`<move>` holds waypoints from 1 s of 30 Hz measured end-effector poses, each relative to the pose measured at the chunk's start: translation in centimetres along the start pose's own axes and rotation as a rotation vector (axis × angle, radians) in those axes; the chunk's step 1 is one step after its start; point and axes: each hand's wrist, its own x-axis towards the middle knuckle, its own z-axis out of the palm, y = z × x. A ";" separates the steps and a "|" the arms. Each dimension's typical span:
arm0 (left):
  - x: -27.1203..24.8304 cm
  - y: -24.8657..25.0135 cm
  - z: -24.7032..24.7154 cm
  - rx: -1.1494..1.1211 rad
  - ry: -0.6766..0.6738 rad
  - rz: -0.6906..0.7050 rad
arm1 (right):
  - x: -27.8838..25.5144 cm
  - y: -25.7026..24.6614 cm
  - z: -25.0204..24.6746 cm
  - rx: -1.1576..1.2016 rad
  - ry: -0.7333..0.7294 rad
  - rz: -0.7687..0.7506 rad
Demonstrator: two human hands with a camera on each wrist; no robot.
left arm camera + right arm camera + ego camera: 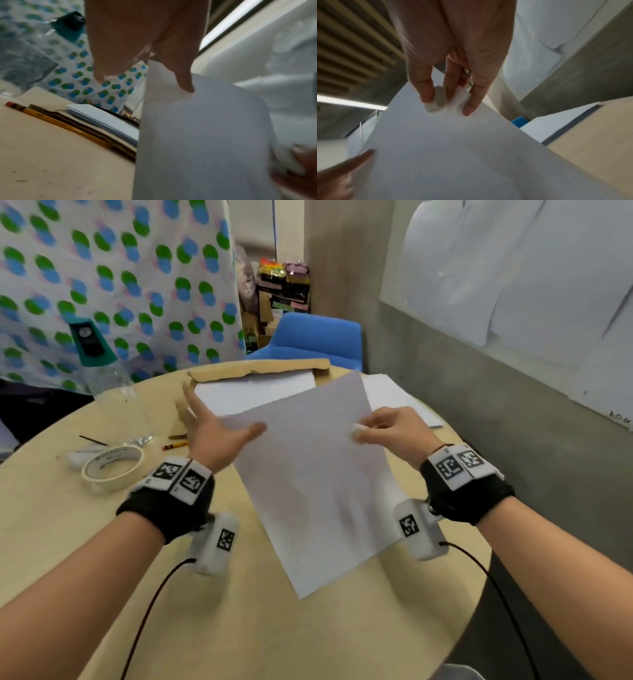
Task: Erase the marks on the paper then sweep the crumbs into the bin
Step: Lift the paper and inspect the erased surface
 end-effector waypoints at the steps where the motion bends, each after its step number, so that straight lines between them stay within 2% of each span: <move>1: 0.7 0.3 -0.7 -0.202 -0.033 -0.035 | 0.0 -0.3 -0.6 0.077 0.035 -0.004; 3: 1.4 1.0 -1.7 -0.489 -0.165 -0.053 | -0.1 -0.9 -1.4 0.262 0.085 -0.006; 5: 1.0 2.4 -1.9 -0.510 -0.293 0.010 | -0.1 -1.7 -1.8 0.470 0.124 -0.019; 7: 0.4 3.8 -1.7 -0.483 -0.333 0.067 | -0.1 -2.4 -2.0 0.627 0.154 -0.040; 9: 0.0 5.0 -1.6 -0.531 -0.350 0.069 | -0.3 -2.9 -2.1 0.645 0.137 -0.059; 13: 0.2 6.3 -1.8 -0.582 -0.326 0.076 | -0.5 -2.6 -2.1 0.195 0.058 0.003; 16: 0.2 6.8 -2.1 -0.576 -0.294 0.094 | -0.7 -2.3 -2.6 0.036 0.084 -0.028; 20: 0.3 7.3 -2.9 -0.642 -0.201 0.117 | -1.7 -2.1 -3.1 -0.499 -0.224 0.063; 23: 0.5 7.6 -3.8 -0.699 -0.169 0.123 | -2.6 -2.2 -3.7 -0.570 -0.232 0.116; 25: 0.5 7.8 -4.2 -0.714 -0.181 0.122 | -3.2 -2.7 -4.4 -0.445 -0.209 0.044; 26: 0.4 7.9 -4.2 -0.718 -0.201 0.117 | -3.5 -3.2 -4.8 -0.296 -0.196 -0.019; 29: 0.1 8.4 -3.9 -0.710 -0.306 0.100 | -3.7 -5.5 -4.7 0.456 -0.252 -0.188; 30: -0.1 8.6 -3.7 -0.705 -0.350 0.098 | -3.3 -6.1 -4.5 0.635 -0.296 -0.223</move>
